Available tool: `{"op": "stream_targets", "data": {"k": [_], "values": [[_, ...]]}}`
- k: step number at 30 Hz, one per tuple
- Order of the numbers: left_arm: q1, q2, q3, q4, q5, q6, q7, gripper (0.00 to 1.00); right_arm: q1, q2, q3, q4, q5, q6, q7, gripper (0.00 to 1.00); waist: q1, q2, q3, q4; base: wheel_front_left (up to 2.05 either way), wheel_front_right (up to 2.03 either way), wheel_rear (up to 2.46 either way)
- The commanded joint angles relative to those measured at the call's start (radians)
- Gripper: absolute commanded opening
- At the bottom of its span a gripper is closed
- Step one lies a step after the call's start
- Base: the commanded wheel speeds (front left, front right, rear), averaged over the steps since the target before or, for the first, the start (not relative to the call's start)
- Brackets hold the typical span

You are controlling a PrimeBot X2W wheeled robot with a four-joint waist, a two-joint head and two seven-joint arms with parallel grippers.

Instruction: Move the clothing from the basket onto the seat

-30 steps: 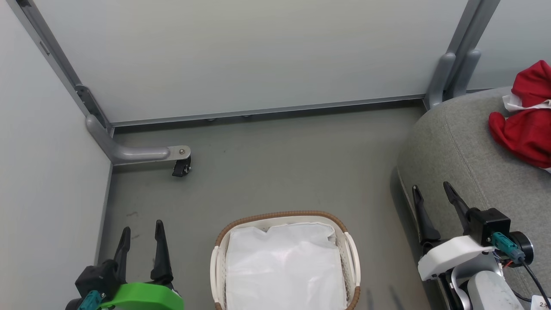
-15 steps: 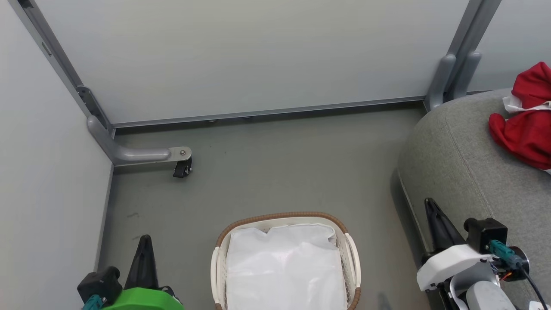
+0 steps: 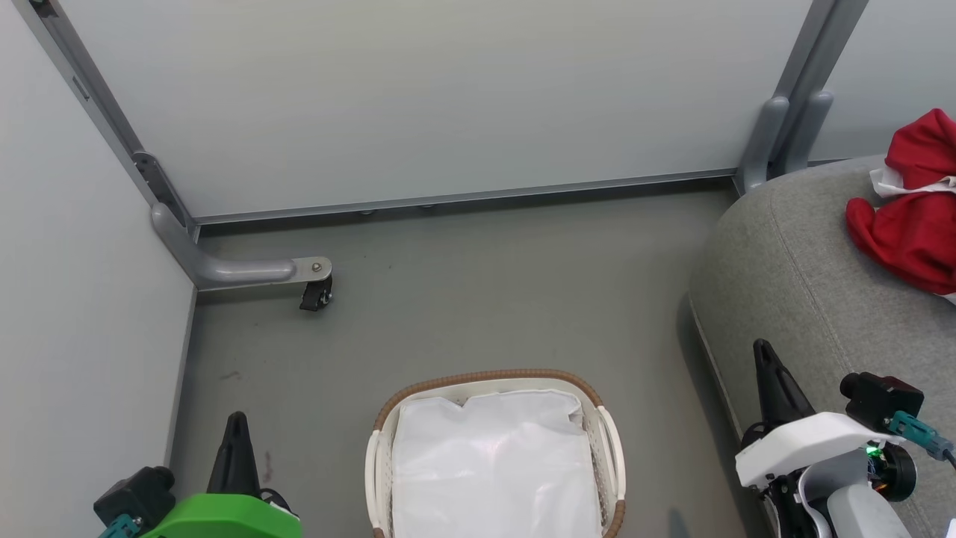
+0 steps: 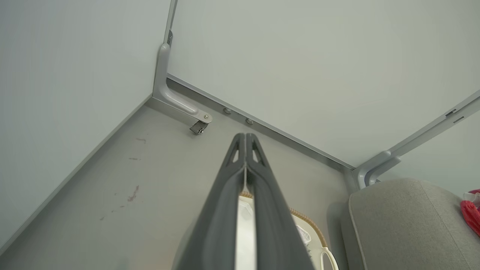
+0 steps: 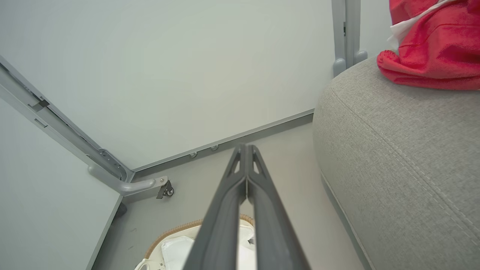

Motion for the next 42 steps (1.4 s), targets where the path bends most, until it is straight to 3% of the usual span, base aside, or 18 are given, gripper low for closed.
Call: {"op": "stream_targets", "data": {"k": [1, 42], "values": [[-0.03, 0.002, 0.009, -0.018, -0.038, -0.006, 0.01, 0.0, -0.005, -0.006, -0.005, -0.022, 0.048, 0.0, 0.009, 0.0, 0.0, 0.0, 0.0, 0.0, 0.0, 0.0, 0.0], [-0.079, 0.005, 0.08, -0.044, -0.517, -0.035, 0.154, 0.0, 0.011, -0.011, -0.037, -0.068, 0.617, -0.001, 0.152, 0.0, 0.0, 0.0, -0.013, -0.008, 0.0, 0.0, 0.0]]}}
